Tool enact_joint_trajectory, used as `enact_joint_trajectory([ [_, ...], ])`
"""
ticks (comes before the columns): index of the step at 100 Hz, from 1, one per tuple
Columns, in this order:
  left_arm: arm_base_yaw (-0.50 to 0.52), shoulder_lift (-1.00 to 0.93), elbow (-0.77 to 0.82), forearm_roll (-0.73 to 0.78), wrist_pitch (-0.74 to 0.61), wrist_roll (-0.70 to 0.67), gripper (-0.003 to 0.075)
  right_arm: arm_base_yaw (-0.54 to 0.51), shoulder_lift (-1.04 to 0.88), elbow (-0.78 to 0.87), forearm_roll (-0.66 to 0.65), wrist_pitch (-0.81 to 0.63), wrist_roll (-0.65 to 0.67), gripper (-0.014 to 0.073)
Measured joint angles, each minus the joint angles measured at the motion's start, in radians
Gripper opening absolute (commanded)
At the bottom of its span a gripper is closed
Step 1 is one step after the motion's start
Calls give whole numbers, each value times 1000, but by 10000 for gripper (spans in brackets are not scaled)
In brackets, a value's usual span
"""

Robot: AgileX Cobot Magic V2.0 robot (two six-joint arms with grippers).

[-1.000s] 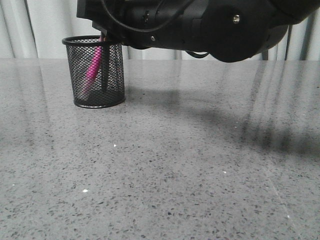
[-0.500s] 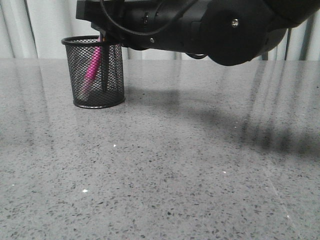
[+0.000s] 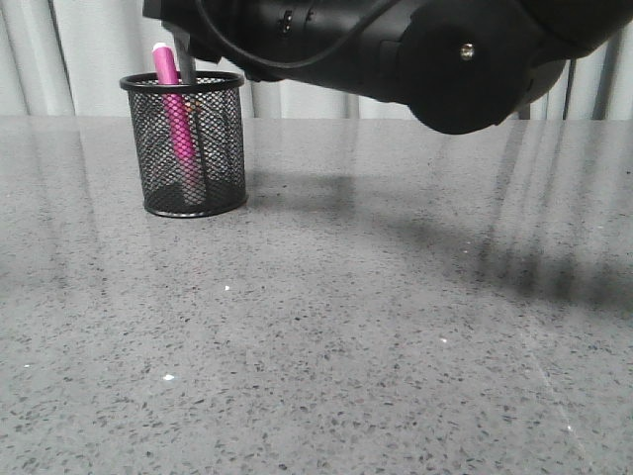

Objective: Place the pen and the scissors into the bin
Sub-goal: 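Lower the scissors blades-first into the cup with the right gripper, then open the right gripper and withdraw it upward from the cup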

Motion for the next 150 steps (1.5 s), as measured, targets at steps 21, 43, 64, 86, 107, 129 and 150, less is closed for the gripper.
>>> enact_joint_trajectory([
  [21,0,0,0,0,0,0,-21,-34,-53,6,0,-46,-15,213],
  [43,0,0,0,0,-6,0,-21,-114,-244,80,-2,51,-45,-63],
  [64,0,0,0,11,-9,0,-21,-251,-523,233,-2,274,-132,-74],
  [86,0,-28,61,15,-69,0,-21,-400,-868,463,-2,445,-181,-74],
  [107,0,-229,281,13,-239,0,-21,-504,-1212,749,-2,442,-187,-74],
  [129,0,-464,486,-33,-253,0,-21,-512,-1552,996,0,461,-190,-74],
  [150,0,-611,549,-113,-269,0,-21,-512,-1769,1061,0,613,-192,-74],
])
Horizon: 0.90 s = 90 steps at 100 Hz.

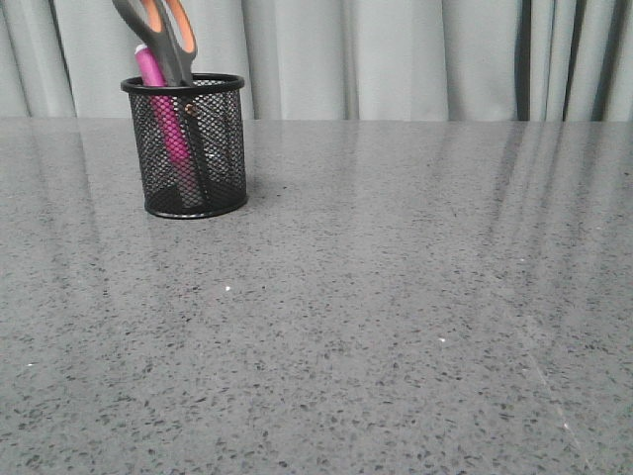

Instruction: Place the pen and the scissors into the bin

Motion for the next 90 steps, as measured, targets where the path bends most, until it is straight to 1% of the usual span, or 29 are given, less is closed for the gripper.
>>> enact_joint_trajectory([
  [13,0,-12,2,-4,-12,0,-21,0,-32,1,2,20,-2,-74],
  [90,0,-12,2,-7,-12,-2,-21,0,-32,1,2,22,-4,-74],
])
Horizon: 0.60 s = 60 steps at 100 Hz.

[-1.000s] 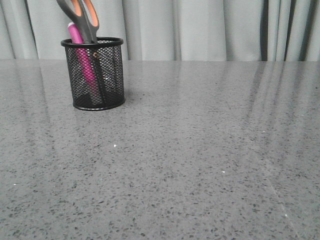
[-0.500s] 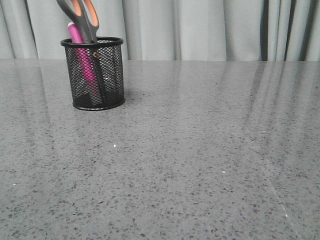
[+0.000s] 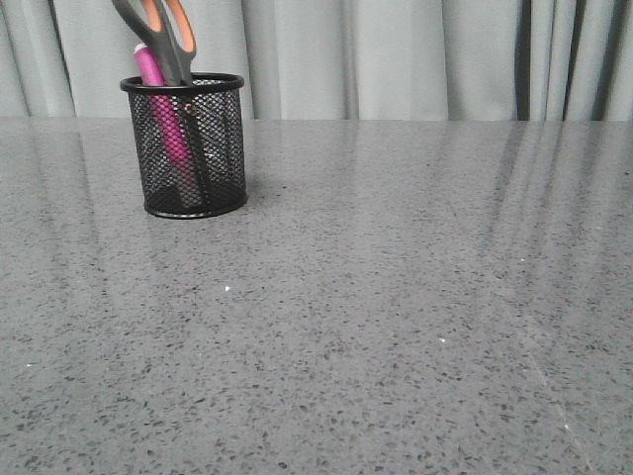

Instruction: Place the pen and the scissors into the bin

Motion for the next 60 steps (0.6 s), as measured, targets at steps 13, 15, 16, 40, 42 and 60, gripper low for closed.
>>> enact_joint_trajectory([
  [13,0,0,2,0,0,0,-21,0,0,0,0,0,0,-74],
  [15,0,0,2,0,0,0,-21,0,0,0,0,0,0,-74],
  [16,0,0,2,0,0,0,-21,0,0,0,0,0,0,-74],
  [40,0,-5,43,219,27,-128,-21,-1,0,0,0,0,0,-74],
  [42,0,-10,51,242,36,-156,-21,-1,0,0,0,0,0,-74],
  [60,0,-99,146,435,68,-319,-21,-1,0,1,0,0,0,-74],
])
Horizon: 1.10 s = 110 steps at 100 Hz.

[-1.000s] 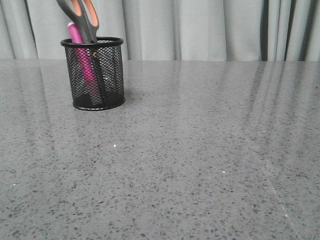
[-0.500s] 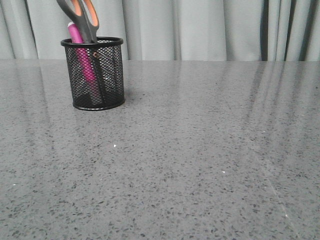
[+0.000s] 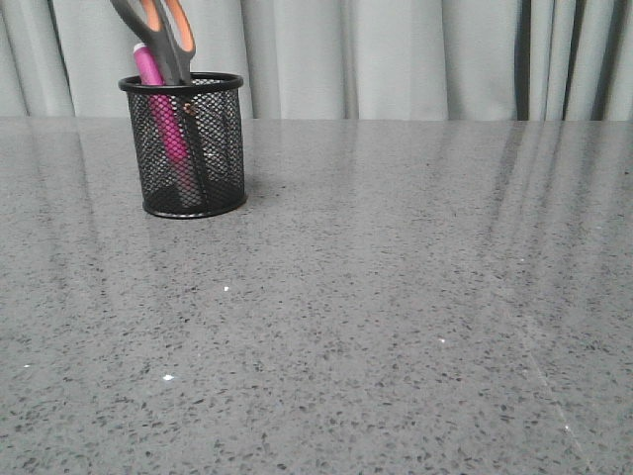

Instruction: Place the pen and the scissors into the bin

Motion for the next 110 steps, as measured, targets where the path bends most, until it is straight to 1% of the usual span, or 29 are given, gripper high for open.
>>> enact_joint_trajectory([
  [10,0,-55,54,36,2,-27,-21,0,0,0,0,2,0,-74],
  [30,2,-56,54,49,13,-73,-21,0,0,1,0,2,0,-74],
  [110,2,-56,54,49,13,-82,-21,0,0,1,0,2,0,-74],
])
